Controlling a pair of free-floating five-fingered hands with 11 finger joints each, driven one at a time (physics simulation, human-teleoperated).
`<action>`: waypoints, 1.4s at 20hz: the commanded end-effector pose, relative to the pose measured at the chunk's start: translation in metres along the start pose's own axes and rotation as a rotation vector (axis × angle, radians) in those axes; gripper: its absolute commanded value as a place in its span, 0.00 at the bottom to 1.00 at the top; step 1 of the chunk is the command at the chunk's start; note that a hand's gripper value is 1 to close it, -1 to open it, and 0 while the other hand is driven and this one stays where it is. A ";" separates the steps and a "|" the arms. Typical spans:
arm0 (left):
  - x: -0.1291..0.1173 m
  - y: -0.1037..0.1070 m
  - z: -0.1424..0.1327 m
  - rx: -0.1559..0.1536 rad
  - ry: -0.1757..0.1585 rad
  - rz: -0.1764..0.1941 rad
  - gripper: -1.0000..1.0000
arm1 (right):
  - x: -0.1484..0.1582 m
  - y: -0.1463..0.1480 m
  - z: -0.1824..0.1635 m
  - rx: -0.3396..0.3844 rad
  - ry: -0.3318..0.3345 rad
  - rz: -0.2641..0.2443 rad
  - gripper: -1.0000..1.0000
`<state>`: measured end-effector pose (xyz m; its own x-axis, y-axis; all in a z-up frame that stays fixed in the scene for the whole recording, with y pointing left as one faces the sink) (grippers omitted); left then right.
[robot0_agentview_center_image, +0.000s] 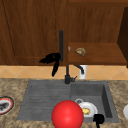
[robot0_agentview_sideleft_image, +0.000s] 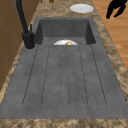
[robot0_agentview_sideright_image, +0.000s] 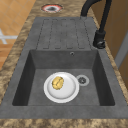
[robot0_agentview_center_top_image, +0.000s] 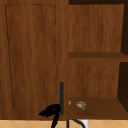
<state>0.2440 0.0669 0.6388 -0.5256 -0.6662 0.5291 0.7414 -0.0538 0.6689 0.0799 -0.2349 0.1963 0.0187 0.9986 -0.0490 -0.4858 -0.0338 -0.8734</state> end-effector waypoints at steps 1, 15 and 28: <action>0.001 -0.028 0.010 0.039 -0.061 -0.036 0.00 | 0.000 0.000 0.000 0.000 0.000 0.000 0.50; -0.027 -0.101 0.030 0.144 -0.157 -0.127 0.00 | 0.000 0.000 0.000 0.000 0.000 0.000 0.50; -0.095 -0.123 0.065 0.275 -0.238 -0.206 0.00 | 0.000 0.000 0.000 0.000 0.000 0.000 0.50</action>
<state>0.1760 0.1683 0.5492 -0.7152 -0.5157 0.4718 0.5578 -0.0146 0.8298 0.0799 -0.2349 0.1963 0.0187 0.9986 -0.0490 -0.4858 -0.0338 -0.8734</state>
